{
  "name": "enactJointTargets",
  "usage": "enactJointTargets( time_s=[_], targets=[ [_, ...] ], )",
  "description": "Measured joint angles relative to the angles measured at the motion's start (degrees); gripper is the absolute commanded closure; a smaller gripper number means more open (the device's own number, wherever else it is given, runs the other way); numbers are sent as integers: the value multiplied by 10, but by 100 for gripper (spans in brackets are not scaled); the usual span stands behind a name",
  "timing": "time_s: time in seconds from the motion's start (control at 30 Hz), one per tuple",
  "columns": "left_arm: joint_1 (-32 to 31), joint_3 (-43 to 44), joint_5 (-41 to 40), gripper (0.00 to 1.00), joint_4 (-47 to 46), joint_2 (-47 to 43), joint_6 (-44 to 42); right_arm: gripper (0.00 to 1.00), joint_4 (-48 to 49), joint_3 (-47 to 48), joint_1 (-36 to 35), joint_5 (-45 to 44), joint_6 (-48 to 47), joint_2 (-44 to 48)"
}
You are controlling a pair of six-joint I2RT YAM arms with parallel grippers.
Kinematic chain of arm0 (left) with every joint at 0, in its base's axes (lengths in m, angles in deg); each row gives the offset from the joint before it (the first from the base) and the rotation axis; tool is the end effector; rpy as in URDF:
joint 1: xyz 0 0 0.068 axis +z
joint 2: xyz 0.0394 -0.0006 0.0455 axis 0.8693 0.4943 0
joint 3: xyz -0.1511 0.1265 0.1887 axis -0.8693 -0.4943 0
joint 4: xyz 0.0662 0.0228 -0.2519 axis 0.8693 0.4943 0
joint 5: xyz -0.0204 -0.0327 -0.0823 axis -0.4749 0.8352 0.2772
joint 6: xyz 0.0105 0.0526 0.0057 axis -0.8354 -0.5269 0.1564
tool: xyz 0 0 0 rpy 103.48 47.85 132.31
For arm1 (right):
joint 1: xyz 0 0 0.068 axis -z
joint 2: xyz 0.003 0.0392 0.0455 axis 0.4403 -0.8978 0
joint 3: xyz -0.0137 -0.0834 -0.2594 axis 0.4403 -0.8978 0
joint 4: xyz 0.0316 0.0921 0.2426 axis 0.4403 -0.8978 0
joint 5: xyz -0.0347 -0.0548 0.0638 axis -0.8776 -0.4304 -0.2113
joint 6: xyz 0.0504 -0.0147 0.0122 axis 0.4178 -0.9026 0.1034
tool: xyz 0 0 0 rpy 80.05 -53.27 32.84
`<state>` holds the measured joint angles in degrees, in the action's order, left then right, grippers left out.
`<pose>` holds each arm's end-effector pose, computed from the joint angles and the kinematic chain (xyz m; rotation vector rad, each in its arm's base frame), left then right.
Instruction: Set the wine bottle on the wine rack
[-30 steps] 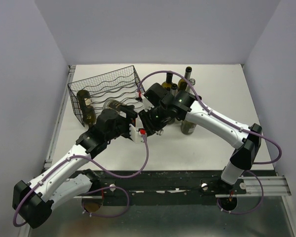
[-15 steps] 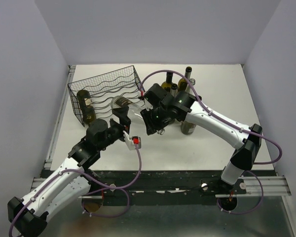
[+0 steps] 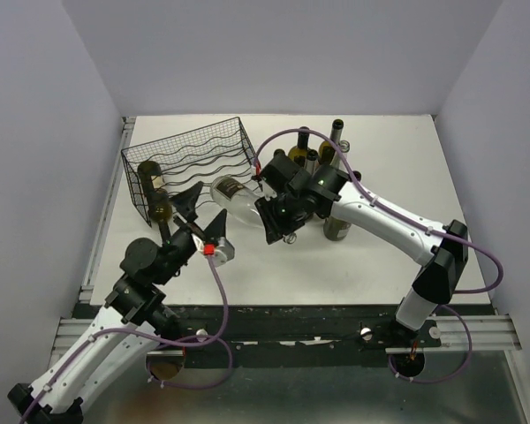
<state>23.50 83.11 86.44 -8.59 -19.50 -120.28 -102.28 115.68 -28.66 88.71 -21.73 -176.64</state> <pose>0.1058 -0.0838 0.3070 1.1255 0.9686 0.1857 0.2009 0.2895 0.3371 -0.8548 2.6054 0.5196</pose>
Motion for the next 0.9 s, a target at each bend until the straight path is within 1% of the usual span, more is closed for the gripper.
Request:
enactJointTargets(
  time_s=[0.03,0.17,0.23,0.3,0.47,0.57,0.9],
  targets=[
    [0,-2,-3,1,-12,-11,14,99,2,-5,0,2,0,0],
    [0,5,-59,1,-64,-47,138,99,17,-26,-7,9,2,0],
    [0,30,-96,1,-60,-48,195,99,34,-41,-14,11,4,0],
    [0,74,-140,1,-42,-46,247,99,52,-58,-22,14,6,0],
    [0,161,-204,1,5,-31,321,99,104,-96,-47,7,10,-3],
    [0,194,-226,1,45,-9,358,99,142,-113,-61,-3,10,-8],
    [0,211,-286,1,128,34,452,99,251,-115,-75,-9,9,-82]
  ],
)
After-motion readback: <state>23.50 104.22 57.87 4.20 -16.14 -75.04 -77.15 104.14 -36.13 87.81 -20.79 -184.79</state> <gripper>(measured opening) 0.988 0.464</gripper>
